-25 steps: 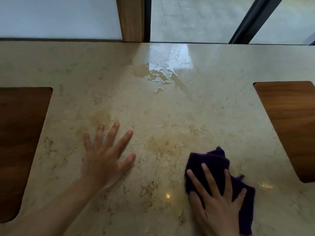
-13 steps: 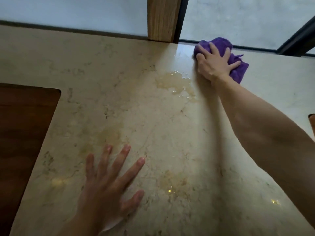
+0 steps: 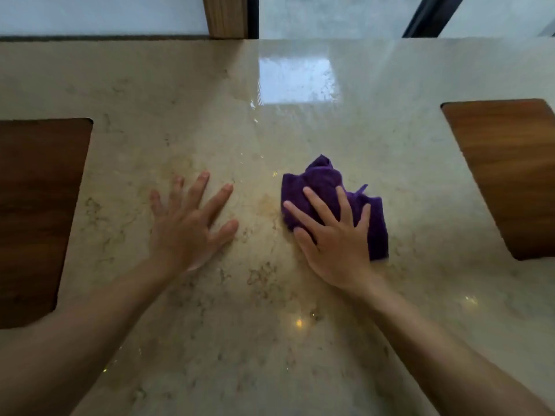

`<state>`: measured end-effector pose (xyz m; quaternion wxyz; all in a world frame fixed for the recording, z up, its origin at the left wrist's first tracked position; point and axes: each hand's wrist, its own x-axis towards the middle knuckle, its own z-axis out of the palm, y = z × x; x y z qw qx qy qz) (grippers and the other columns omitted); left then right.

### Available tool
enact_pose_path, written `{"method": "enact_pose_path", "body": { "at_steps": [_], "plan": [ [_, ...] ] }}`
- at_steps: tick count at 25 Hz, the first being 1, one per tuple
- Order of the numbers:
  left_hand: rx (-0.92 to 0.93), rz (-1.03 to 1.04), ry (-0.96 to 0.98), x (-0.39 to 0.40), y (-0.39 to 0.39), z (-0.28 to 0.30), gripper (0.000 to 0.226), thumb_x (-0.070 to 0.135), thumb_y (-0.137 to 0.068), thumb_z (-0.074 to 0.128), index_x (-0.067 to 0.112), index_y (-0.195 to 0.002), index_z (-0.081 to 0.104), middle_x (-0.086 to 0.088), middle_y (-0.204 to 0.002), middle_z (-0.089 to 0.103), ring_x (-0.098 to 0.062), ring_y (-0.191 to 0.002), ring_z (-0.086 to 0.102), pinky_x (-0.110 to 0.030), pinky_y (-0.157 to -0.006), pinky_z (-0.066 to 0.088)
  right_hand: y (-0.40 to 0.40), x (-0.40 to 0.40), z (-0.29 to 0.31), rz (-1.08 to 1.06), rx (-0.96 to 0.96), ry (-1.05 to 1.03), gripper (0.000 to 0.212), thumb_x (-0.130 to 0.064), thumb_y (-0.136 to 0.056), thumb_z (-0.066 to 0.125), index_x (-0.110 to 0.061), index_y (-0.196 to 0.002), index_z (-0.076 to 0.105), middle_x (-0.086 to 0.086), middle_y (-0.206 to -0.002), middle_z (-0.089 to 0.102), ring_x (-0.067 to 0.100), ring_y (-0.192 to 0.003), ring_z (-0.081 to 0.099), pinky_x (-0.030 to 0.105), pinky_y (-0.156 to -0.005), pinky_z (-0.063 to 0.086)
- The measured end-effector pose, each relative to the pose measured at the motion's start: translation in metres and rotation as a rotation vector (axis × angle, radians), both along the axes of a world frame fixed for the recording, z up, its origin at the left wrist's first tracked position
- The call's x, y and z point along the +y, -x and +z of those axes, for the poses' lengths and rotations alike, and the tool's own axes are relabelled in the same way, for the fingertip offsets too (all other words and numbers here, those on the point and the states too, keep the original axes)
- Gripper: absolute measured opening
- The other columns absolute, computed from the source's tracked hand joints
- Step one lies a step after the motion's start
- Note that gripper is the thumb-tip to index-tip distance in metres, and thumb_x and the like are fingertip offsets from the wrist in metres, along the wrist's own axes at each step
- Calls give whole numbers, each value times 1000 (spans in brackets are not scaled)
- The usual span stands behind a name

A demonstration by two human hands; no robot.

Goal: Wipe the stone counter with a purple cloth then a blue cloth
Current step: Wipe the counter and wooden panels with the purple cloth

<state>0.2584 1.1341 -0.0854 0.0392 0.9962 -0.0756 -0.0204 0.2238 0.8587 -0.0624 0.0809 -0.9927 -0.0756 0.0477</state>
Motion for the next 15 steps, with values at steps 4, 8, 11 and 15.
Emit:
{"method": "enact_pose_path", "body": {
  "at_steps": [4, 8, 11, 15],
  "plan": [
    [24, -2, 33, -1, 2, -6, 77, 86, -79, 12, 56, -150, 8, 4, -167, 13, -38, -151, 10, -72, -111, 5, 199, -20, 5, -161, 38, -14, 48, -63, -98, 15, -62, -146, 18, -20, -163, 13, 30, -152, -4, 75, -111, 3],
    [43, 1, 12, -3, 2, -5, 76, 87, -79, 11, 58, -149, 5, 8, -168, 6, -35, -152, 3, -71, -113, -2, 305, 12, 12, -291, 110, 55, 49, -59, -99, 16, -55, -144, 34, -8, -159, 34, 40, -146, 24, 79, -104, 19],
    [52, 1, 21, -3, 4, -3, 75, 86, -80, 12, 57, -149, 5, 7, -168, 6, -35, -152, 2, -71, -113, -1, 316, 47, 9, -177, 101, 161, 51, -60, -93, 31, -50, -141, 44, -5, -156, 39, 44, -140, 32, 79, -101, 23],
    [36, -5, 50, -5, 9, -1, 75, 84, -81, 11, 56, -150, 6, 5, -168, 7, -37, -152, 3, -70, -114, 0, 262, 57, -1, -179, 41, 107, 54, -57, -87, 41, -52, -141, 44, -9, -154, 41, 42, -142, 31, 82, -101, 17]
  ]
}}
